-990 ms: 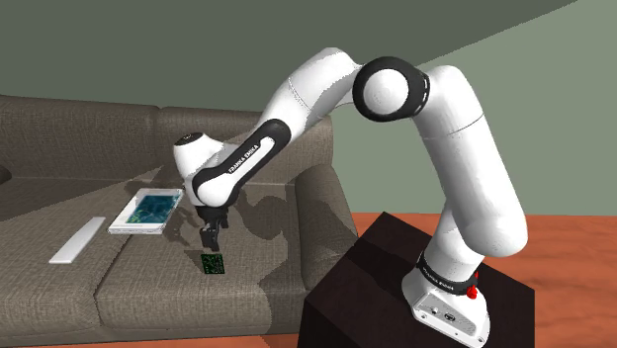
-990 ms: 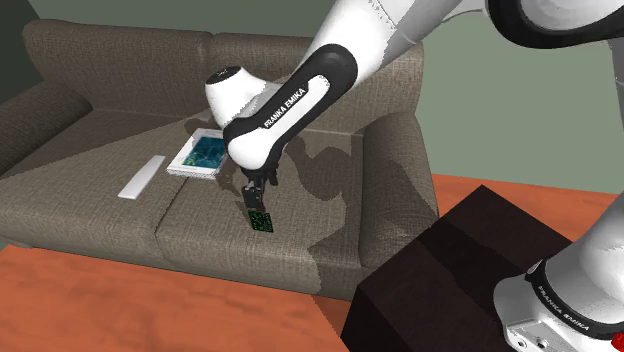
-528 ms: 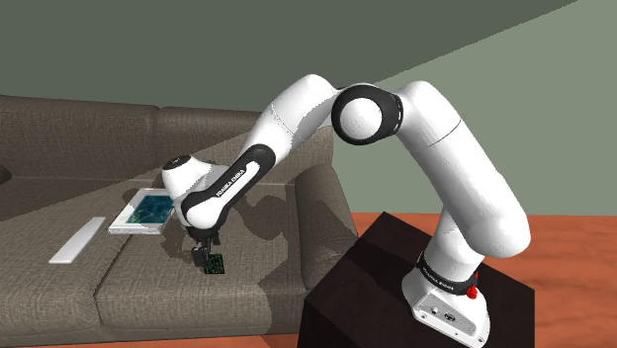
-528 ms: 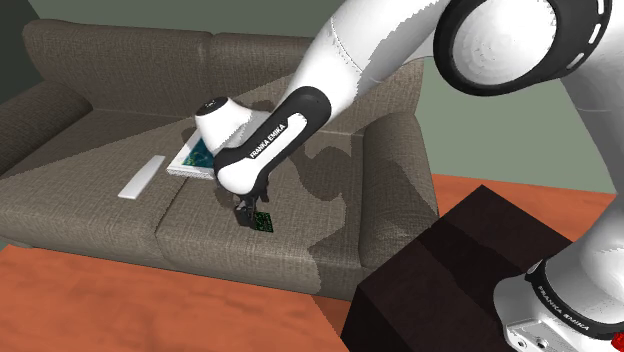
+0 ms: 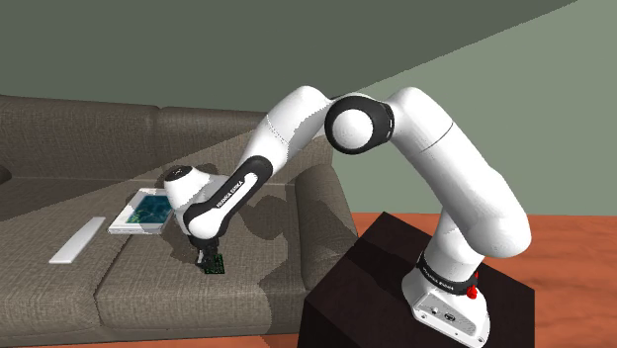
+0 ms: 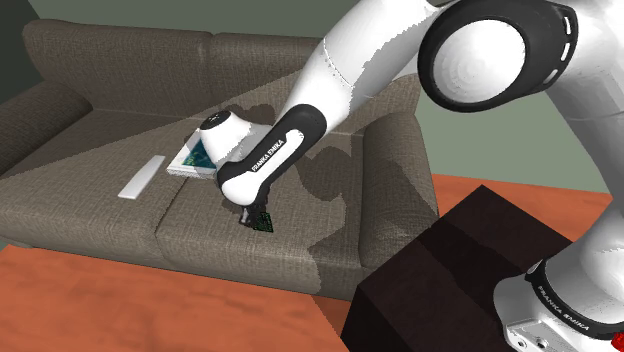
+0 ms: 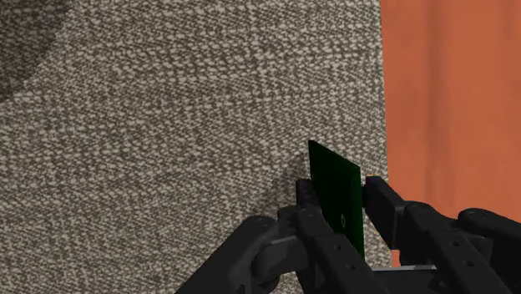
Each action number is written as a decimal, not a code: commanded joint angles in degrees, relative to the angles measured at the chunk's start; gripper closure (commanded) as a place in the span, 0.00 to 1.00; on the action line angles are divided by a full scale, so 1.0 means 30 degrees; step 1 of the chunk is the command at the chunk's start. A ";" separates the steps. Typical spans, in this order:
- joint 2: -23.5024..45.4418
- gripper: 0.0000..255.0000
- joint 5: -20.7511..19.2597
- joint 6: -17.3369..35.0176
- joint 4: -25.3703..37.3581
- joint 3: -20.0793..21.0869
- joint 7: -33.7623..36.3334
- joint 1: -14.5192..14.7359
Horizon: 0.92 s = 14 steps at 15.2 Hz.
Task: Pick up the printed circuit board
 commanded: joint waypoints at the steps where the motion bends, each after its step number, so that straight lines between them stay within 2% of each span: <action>1: 0.0025 1.00 -0.0004 0.0013 0.0017 -0.0004 0.0007 0.0008; 8: 0.0022 1.00 0.0001 -0.0015 0.0043 -0.0003 -0.0023 -0.0013; 14: -0.1244 1.00 0.0196 -0.0733 -0.0510 0.0220 -0.0107 -0.0188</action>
